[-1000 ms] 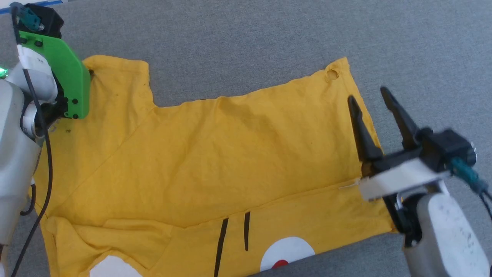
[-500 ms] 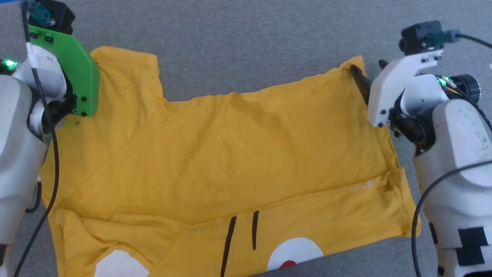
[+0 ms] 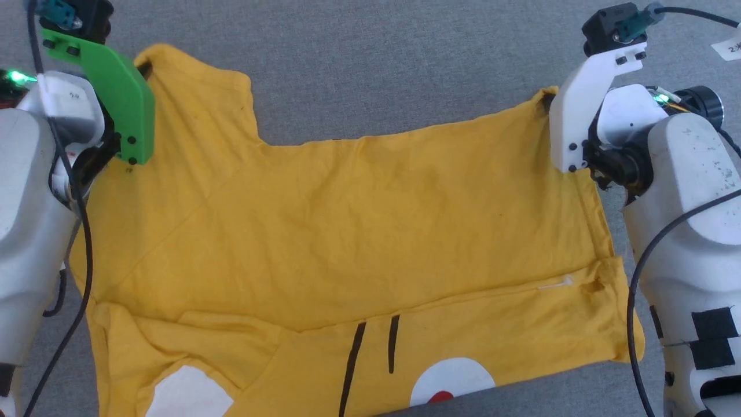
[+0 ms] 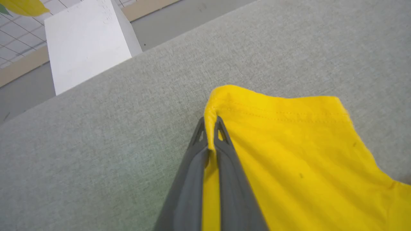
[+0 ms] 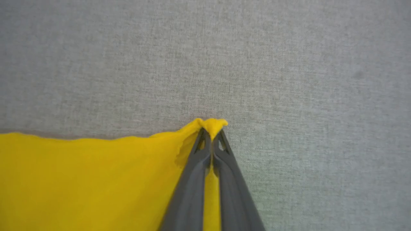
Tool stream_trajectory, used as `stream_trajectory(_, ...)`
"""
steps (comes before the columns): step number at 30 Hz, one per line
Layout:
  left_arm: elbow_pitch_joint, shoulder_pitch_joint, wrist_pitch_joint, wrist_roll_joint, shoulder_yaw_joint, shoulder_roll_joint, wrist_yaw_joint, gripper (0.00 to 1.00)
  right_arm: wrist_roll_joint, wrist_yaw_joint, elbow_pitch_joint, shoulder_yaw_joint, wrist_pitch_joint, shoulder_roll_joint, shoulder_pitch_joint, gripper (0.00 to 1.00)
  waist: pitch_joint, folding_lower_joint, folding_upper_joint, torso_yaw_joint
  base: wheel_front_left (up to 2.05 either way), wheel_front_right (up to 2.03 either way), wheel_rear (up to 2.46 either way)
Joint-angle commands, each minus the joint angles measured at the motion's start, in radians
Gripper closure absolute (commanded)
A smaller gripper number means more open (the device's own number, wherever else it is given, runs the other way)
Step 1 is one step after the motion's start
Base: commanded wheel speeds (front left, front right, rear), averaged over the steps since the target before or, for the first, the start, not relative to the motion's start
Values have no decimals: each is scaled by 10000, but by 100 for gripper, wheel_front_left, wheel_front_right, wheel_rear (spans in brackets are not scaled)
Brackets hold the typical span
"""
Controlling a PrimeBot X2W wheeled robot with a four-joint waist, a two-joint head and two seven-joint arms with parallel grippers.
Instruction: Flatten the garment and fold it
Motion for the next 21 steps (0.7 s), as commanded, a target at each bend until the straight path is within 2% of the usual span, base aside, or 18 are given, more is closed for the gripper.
stream_trajectory(1, -1, -24, -584, 221, 12, -15, -18, 100, -60, -17, 60, -21, -348, -61, 146, 100, -163, -1, 0, 52, 0, 0, 0)
stream_trajectory(5, 120, 298, -2004, 398, 65, -161, -47, 100, 112, -17, -153, 77, -1430, -123, 606, 100, -620, -1, 0, 208, 0, 0, 0)
stream_trajectory(9, 53, 1031, -2944, 307, 159, -222, 4, 100, 339, -17, -481, 206, -2640, -373, 1392, 100, -1252, -1, 0, 387, 0, 0, 0)
stream_trajectory(16, -812, 3127, -3819, -169, 397, -110, 406, 100, 730, -17, -1334, 237, -4818, -826, 3262, 100, -2480, -1, 0, 778, 0, 0, 0)
stream_trajectory(21, -1957, 4934, -4072, -649, 613, 44, 880, 100, 1146, -17, -1883, 249, -5652, -1119, 4664, 100, -3109, -1, 0, 1045, 0, 0, 0)
